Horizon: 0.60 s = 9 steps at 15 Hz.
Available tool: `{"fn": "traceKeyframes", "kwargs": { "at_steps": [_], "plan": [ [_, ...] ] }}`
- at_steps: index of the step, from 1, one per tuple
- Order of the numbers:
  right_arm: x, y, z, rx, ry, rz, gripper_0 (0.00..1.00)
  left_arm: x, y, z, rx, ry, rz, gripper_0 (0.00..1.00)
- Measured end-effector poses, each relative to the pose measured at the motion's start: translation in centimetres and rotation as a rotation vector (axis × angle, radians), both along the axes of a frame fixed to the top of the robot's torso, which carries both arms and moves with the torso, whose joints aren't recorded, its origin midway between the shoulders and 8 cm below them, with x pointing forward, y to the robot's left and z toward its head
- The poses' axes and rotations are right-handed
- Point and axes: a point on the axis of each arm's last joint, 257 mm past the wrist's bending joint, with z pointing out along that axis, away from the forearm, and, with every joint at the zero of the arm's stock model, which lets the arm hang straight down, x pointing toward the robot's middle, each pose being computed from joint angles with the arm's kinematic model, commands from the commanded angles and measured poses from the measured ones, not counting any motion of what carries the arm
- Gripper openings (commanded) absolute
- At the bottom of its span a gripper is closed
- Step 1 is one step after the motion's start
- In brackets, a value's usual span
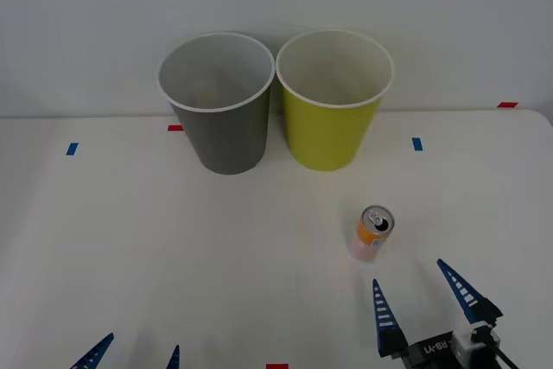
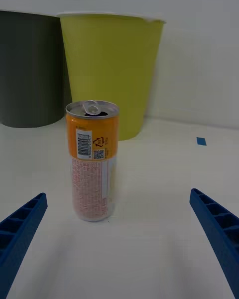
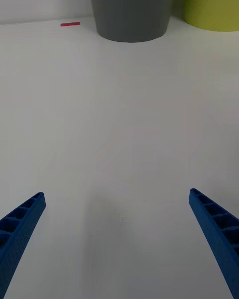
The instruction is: Put cans in the gray bin and PET bottles in the light green bin.
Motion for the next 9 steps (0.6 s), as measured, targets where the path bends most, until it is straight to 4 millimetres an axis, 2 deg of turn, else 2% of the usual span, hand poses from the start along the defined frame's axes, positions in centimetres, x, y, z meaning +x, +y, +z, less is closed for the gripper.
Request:
{"fn": "traceKeyframes", "kwargs": {
  "at_steps": [5, 9],
  "plan": [
    [3.1, 2.7, 0.2, 0.012, 0.017, 0.026, 1.00, 0.0, 0.0, 0.0, 0.000, 0.000, 0.000, 1.00],
    [5.0, 4.1, 0.7, 0.022, 0.025, 0.036, 1.00, 0.0, 0.0, 0.0, 0.000, 0.000, 0.000, 1.00]
  ]
}}
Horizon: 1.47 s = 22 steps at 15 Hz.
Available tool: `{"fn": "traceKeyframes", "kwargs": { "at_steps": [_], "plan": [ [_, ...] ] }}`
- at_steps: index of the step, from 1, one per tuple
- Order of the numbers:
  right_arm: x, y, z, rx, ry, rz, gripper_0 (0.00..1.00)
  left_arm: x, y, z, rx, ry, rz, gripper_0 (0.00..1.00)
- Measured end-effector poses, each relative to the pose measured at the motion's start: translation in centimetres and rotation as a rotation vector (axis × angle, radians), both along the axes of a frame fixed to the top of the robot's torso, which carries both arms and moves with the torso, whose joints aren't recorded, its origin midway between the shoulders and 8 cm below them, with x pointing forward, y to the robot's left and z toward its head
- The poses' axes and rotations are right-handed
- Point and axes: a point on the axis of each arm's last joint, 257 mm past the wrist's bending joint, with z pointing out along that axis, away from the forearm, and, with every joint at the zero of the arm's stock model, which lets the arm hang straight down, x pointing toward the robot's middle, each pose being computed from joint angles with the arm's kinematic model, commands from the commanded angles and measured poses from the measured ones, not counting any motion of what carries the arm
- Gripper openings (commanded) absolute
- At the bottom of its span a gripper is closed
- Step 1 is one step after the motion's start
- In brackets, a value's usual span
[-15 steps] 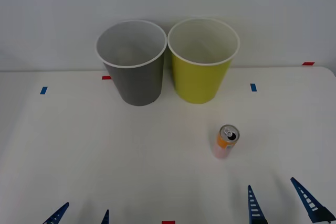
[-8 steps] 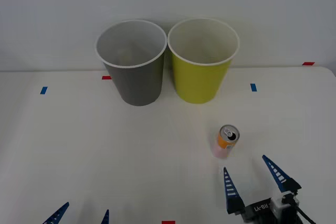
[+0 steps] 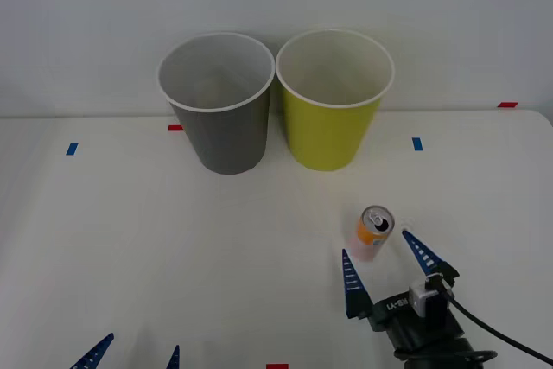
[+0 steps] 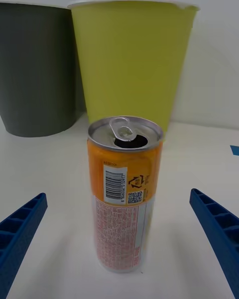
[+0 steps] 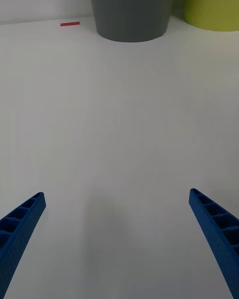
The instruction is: Put cans in the gray bin and PET bottles in the light green bin.
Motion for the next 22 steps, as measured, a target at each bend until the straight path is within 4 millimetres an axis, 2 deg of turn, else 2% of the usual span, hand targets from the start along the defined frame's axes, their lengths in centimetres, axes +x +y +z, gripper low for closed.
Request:
{"fn": "traceKeyframes", "kwargs": {
  "at_steps": [6, 14, 15, 16, 17, 19, 22],
  "plan": [
    [2.5, 0.3, 1.0, -0.004, -0.003, -0.003, 1.00, 0.0, 0.0, 0.0, 0.000, 0.000, 0.000, 1.00],
    [4.0, 0.2, 0.6, 0.018, 0.040, -0.025, 0.99, 0.0, 0.0, 0.0, 0.000, 0.000, 0.000, 1.00],
    [4.1, 0.2, 0.7, 0.033, 0.043, -0.028, 0.66, 0.0, 0.0, 0.0, 0.000, 0.000, 0.000, 1.00],
    [4.1, 0.3, 0.7, 0.048, 0.045, -0.030, 0.25, 0.0, 0.0, 0.0, 0.000, 0.000, 0.000, 1.00],
    [4.1, 0.3, 0.8, 0.058, 0.046, -0.032, 0.04, 0.0, 0.0, 0.0, 0.000, 0.000, 0.000, 1.00],
    [4.2, 0.4, 0.8, 0.068, 0.046, -0.036, 0.00, 0.0, 0.0, 0.0, 0.000, 0.000, 0.000, 1.00],
    [4.2, 0.4, 0.9, 0.075, 0.048, -0.038, 0.00, 0.0, 0.0, 0.0, 0.000, 0.000, 0.000, 1.00]
  ]
}}
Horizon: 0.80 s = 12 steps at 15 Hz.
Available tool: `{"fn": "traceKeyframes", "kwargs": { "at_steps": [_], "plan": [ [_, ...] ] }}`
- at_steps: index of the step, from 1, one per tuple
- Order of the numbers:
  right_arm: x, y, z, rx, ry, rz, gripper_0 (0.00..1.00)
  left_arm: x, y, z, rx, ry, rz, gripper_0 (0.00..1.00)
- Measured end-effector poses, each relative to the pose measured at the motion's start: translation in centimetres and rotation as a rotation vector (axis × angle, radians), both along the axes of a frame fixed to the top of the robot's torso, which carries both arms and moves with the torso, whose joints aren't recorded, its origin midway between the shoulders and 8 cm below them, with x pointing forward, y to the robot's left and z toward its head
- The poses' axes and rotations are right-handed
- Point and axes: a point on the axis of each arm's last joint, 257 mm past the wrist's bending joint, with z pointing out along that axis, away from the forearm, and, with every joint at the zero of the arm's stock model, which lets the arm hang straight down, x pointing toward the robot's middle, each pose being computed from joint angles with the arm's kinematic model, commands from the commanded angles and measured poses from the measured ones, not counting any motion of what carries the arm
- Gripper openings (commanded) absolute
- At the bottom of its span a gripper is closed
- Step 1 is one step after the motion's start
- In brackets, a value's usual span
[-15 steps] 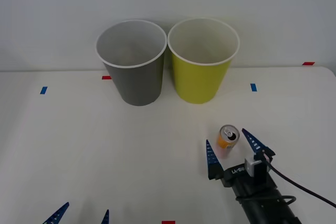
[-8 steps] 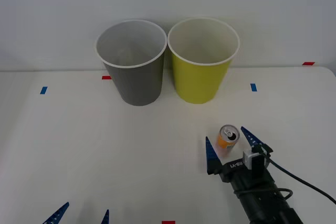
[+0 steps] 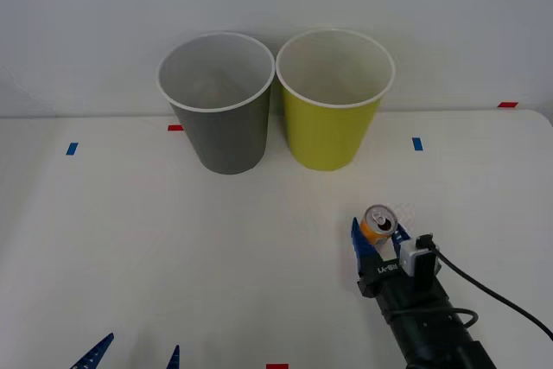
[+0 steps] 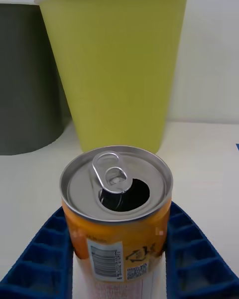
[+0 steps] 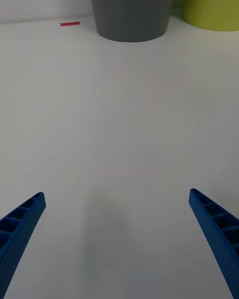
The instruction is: Put cans in the gray bin and PET bottles in the light green bin.
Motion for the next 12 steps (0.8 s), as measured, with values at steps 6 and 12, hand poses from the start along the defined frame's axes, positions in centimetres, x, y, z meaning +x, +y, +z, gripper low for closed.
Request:
{"fn": "traceKeyframes", "kwargs": {
  "at_steps": [6, 12],
  "plan": [
    [0.8, 1.2, 0.5, -0.025, 0.147, 0.037, 0.00, 0.0, 0.0, 0.0, 0.000, 0.000, 0.000, 1.00],
    [2.0, 2.7, 6.8, -0.034, 0.235, 0.107, 0.00, 0.0, 0.0, 0.0, 0.000, 0.000, 0.000, 1.00]
  ]
}}
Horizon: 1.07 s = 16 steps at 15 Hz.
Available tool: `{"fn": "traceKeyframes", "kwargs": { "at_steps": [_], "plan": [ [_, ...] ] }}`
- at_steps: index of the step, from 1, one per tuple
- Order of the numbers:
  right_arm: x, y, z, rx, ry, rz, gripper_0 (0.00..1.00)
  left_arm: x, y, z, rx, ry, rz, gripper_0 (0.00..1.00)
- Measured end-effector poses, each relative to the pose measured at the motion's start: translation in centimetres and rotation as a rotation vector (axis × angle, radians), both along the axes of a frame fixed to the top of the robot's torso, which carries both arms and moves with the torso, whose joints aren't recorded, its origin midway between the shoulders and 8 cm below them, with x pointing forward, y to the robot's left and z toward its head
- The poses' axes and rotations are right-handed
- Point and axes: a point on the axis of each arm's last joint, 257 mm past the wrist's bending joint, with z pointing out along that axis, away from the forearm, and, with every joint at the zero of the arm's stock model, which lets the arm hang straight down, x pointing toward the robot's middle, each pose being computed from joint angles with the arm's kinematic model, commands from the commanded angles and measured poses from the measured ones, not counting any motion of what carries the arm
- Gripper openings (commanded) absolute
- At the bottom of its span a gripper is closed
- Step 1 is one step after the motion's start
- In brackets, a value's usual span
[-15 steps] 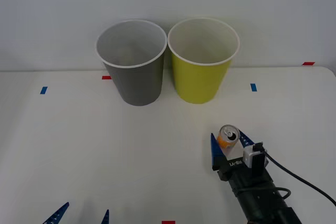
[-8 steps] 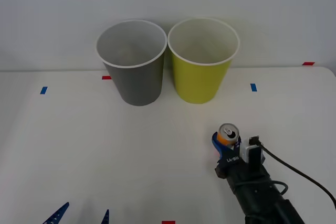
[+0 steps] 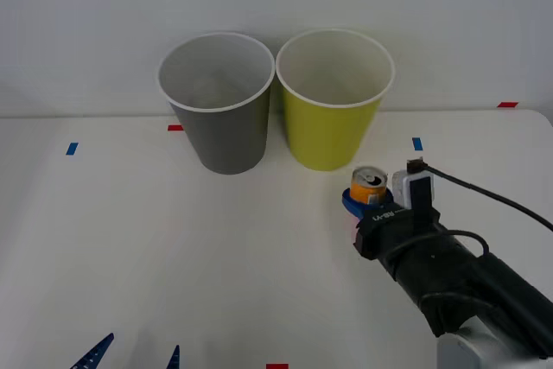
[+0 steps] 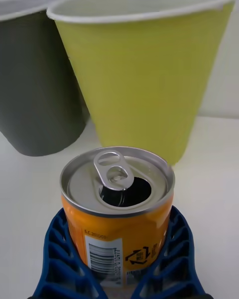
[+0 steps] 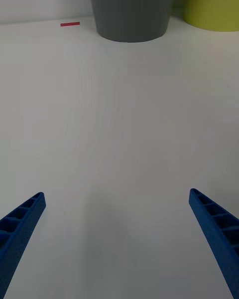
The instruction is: Put cans in the gray bin and PET bottles in the light green bin.
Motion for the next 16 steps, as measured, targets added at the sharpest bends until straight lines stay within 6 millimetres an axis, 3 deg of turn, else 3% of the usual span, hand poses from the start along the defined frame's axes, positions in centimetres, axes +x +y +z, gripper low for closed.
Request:
{"fn": "traceKeyframes", "kwargs": {
  "at_steps": [5, 11, 16],
  "plan": [
    [1.1, 2.6, 3.2, -0.093, 0.058, 0.083, 0.00, 0.0, 0.0, 0.0, 0.000, 0.000, 0.000, 1.00],
    [2.9, 5.8, 11.6, -0.175, -0.011, 0.175, 0.00, 0.0, 0.0, 0.0, 0.000, 0.000, 0.000, 1.00],
    [4.7, 10.8, 17.1, -0.110, -0.095, 0.300, 0.00, 0.0, 0.0, 0.0, 0.000, 0.000, 0.000, 1.00]
  ]
}}
